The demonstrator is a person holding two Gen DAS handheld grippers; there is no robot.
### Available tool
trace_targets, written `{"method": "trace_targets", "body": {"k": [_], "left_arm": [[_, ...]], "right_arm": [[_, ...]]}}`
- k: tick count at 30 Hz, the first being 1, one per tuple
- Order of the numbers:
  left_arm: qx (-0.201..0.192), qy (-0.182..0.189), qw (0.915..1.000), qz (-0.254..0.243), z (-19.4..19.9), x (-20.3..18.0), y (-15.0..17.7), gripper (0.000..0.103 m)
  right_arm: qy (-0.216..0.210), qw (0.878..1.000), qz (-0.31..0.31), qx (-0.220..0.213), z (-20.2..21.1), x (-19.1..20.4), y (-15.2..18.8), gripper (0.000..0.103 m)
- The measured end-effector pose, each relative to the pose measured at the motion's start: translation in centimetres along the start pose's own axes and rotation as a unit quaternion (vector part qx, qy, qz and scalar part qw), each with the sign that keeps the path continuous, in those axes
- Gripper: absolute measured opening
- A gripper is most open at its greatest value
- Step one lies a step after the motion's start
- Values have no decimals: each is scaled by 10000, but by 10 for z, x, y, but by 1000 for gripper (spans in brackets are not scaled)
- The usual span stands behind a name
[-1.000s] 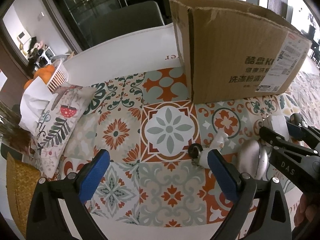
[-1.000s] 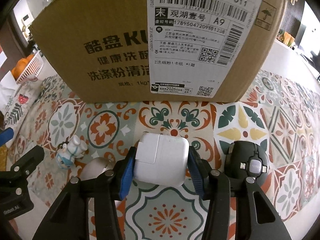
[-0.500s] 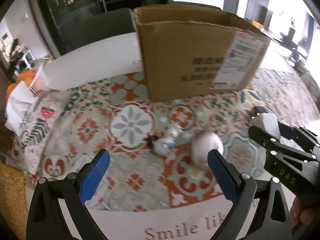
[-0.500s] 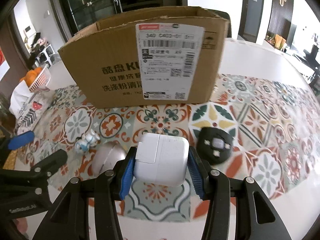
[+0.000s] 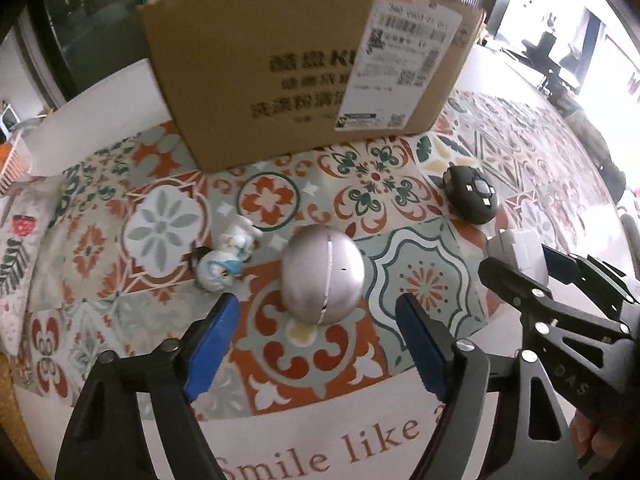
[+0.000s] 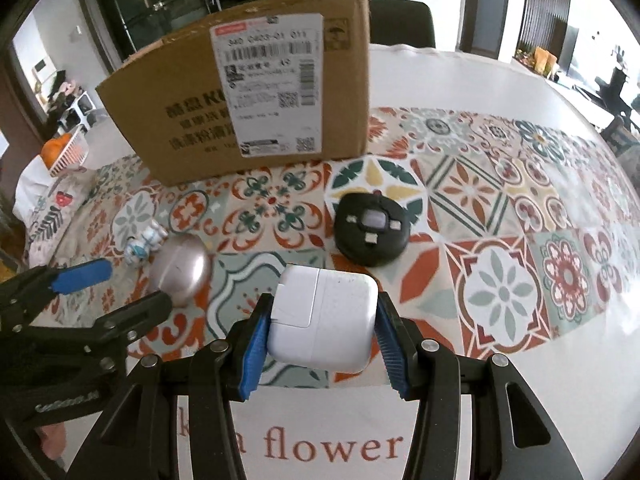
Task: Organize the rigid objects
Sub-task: 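Grasp the white cube charger with the right tool while the left tool grasps the silver sphere, then lift and carry the sphere in the left tool and the charger in the right tool over the box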
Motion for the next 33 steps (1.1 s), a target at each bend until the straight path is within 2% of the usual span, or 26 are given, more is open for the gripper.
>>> {"method": "trace_targets", "body": {"k": [17,21,27,33], "left_arm": [[285,83,9995,44,-40,7,-9,53],[255,93,9996,28,-43,4,-11,53],[147,145,9997,92,-26,6,-5,53],[-136,84,9998,88,6,3,-9,53]], "right_arm": [[36,9998,-60,163,-19,3,-1,50],[58,9998,-32,172,-19,5,-2,50],[55,9999,-15,126,-11,7,-5,50],[33,10000,-30,-45,8,7,-12,50]]}}
Point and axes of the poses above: each gripper's, at about its wrist camera, not at the fingertips, and z roughly against the way its jaws point, x to its left, y to its underside, the point moved 9 cm from there along -z, roughly the way its jaws point, and after that the axes turned 14 degrees about y, right-handed, at the moved point
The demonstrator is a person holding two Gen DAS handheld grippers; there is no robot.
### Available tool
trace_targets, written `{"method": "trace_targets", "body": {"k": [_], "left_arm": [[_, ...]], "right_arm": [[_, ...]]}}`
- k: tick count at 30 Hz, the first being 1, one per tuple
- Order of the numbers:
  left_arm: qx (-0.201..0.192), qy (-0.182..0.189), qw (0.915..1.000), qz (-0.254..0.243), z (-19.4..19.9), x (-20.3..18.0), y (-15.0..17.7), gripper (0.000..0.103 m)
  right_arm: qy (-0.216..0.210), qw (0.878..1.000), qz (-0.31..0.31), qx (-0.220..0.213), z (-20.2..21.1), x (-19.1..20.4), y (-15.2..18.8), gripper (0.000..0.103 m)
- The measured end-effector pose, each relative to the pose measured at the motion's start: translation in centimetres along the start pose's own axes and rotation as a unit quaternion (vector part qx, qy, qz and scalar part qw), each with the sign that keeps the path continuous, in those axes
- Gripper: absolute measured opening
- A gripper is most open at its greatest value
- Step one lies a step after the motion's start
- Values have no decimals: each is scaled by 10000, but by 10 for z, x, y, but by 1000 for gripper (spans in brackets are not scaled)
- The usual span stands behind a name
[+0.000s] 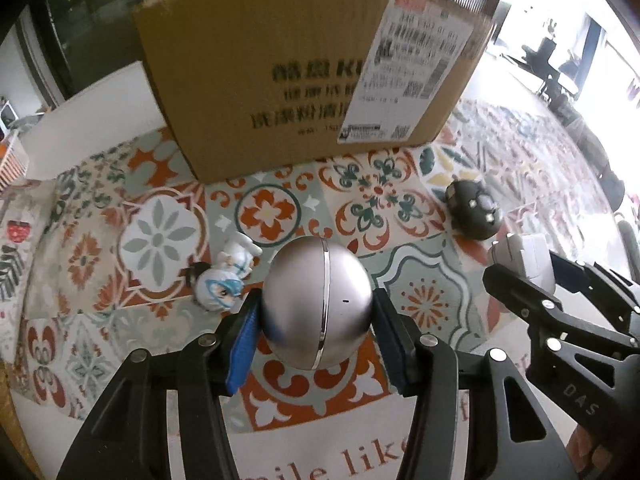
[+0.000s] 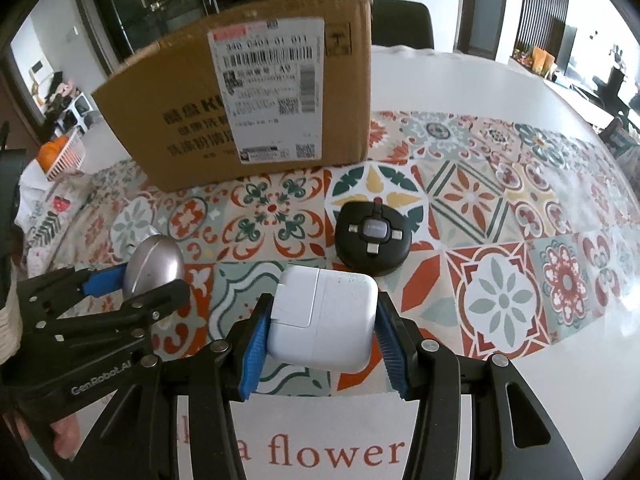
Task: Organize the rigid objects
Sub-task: 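Lift and carry the sphere in the left tool and the charger in the right tool over the box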
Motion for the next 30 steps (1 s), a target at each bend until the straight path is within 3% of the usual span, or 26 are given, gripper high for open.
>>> {"method": "trace_targets", "body": {"k": [16,30], "left_arm": [[-1092,-277,9932,-299,94,-16,-39,53],[-1739,-428,9827,-462,152,-20,-78,53]], "right_arm": [[-245,9966,-83,-783,71,4,-37,50],[-410,9874,-69,-1527,120,14,-88,50]]}}
Point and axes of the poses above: each gripper's, at about its wrist camera, not at the fingertips, and z roughly against the way its jaws point, x to its left, y to its underside, the point moved 9 cm from there along -z, roughly the way its jaws point, and after that the axes turned 14 degrees about y, right-handed, at the moved point
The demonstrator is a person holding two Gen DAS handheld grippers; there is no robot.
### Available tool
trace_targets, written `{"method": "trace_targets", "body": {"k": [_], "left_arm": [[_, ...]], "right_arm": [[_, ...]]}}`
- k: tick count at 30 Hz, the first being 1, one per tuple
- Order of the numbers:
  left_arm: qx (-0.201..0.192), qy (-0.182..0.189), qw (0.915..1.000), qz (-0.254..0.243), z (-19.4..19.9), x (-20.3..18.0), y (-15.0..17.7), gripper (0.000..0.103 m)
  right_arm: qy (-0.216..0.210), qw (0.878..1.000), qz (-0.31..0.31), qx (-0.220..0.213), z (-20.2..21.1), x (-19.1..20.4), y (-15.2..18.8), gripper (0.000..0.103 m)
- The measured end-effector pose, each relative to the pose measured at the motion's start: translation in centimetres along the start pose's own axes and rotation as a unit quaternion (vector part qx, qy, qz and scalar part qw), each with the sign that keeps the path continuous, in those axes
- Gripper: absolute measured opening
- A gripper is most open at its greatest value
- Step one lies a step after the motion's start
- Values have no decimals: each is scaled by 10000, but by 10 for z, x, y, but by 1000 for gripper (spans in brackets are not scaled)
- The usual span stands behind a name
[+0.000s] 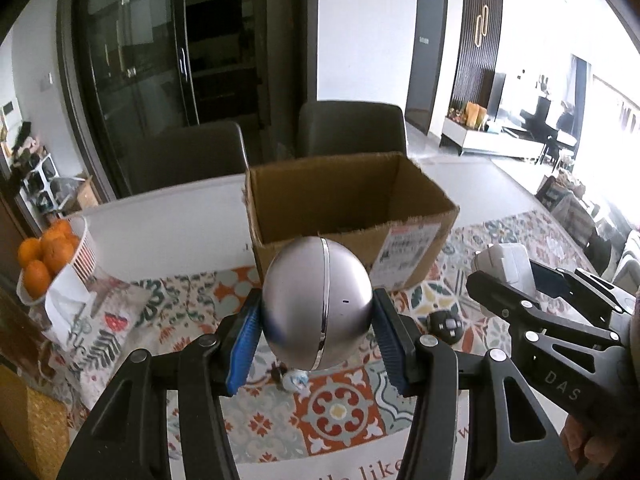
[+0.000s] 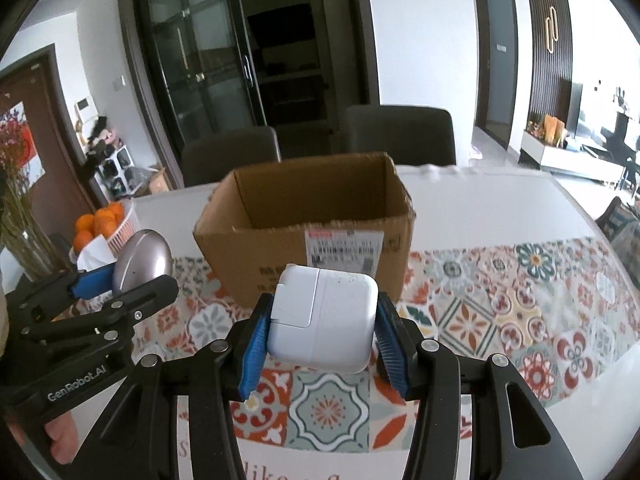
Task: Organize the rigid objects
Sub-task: 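Lift and carry the sphere in the left tool and the charger in the right tool over the box, then open the left tool to drop the sphere while the right tool releases the charger into the box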
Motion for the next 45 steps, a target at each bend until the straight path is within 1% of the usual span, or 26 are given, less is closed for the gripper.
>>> {"method": "trace_targets", "body": {"k": [6,13,21,27,32,40,45], "left_arm": [[-217,-17,9998,-30,3,2,-25,53],[-421,-198,9989,-111,2,11,-60,53],[-418,-253,9986,-180,-13,20,-87,53],[-192,-305,9993,-125,-37,31,-98,53],[37,-399,9992,-76,-58,39,-100,53],[583,-292,9979,35,-97,48,-91,53],[891,-291,9956,-24,-115,53,-83,53]], "right_arm": [[-34,9997,-14,-259,3,2,-27,50],[-13,9987,-5,-504,-1,3,-62,50],[20,9979,143,-631,-15,6,-96,50],[20,9989,230,-416,-42,7,-111,50],[-14,9993,364,-125,-71,9,-116,50],[-96,9975,547,430,-113,14,-107,50],[-63,9954,591,747,-137,11,-96,50]]}}
Point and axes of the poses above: each gripper's, at about its wrist camera, not at the fingertips, and z roughly against the way its jaws point, x to its left, y to its underside, the point moved 9 cm from there along -z, roughly the way its jaws point, and after that the axes turned 14 degrees about y, right-handed, at the moved point
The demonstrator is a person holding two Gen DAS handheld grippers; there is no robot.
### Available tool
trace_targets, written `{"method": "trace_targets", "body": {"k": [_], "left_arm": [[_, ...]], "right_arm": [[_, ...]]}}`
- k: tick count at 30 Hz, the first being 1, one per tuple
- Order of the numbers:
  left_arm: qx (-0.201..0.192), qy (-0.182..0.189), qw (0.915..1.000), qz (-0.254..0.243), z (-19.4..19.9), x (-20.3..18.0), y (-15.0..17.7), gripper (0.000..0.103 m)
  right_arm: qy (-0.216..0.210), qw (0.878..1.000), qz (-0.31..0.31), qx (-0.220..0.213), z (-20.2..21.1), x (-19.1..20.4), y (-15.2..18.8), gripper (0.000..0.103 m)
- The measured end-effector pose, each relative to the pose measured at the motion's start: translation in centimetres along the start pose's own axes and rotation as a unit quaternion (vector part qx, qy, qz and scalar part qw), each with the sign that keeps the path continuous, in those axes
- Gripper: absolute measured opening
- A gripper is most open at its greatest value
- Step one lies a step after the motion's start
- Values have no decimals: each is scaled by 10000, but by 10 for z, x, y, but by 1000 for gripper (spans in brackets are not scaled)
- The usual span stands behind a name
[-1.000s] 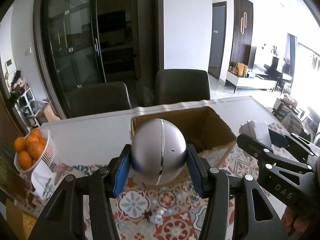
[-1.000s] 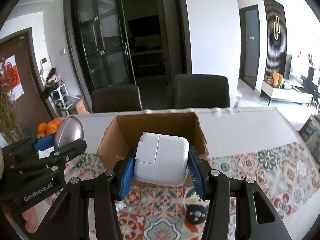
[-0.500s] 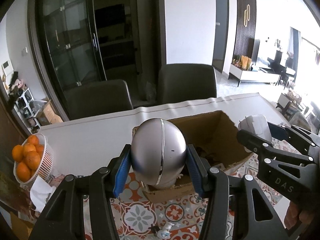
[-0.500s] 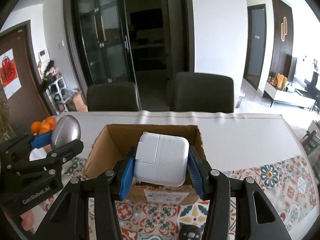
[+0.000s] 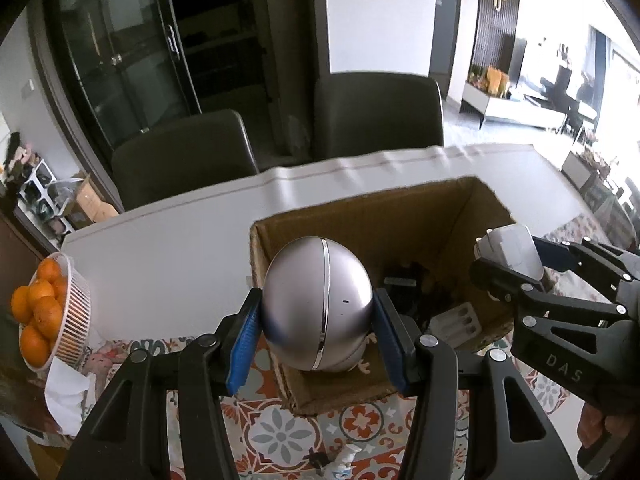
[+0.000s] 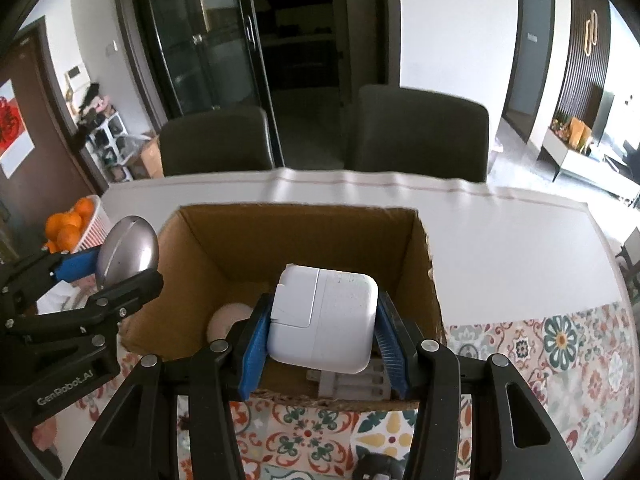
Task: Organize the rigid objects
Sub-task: 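Open the left tool to drop the sphere while the right tool releases the charger into the box, then move the right tool to the black round puck while the left tool approaches the white figurine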
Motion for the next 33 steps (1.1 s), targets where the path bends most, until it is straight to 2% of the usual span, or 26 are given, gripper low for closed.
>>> {"method": "trace_targets", "body": {"k": [5,14,16,17,19,21,26,33], "left_arm": [[271,28,9996,10,-15,0,8,53],[472,90,9987,181,-27,3,19,53],[408,67,9990,163,-24,3,18,56],[361,53,9992,143,-22,3,18,59],[301,-6,9995,134,-18,4,17,62],[197,-170,9996,99,-9,4,17,72],[-98,-511,9986,16,14,0,18,86],[-409,-540,9975,220,42,-11,28,96]], "right_arm": [[-36,9997,26,221,-15,0,8,50],[-107,9988,76,465,-27,3,21,51],[-141,9988,38,466,-27,2,21,65],[-149,9990,33,423,-25,3,21,66],[-116,9993,70,339,-21,3,19,66],[-72,9996,67,270,-15,2,19,66],[181,9998,20,-9,6,-8,20,67],[459,9978,-240,-420,46,-26,26,70]]}}
Point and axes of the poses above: each gripper's, at about its wrist camera, not at the fingertips, and z roughly against the way its jaws point, x to its left, y to its underside, the point moved 9 cm from there along -z, roughly the way its jaws point, and after that the axes turned 14 degrees about y, right-handed, at the moved point
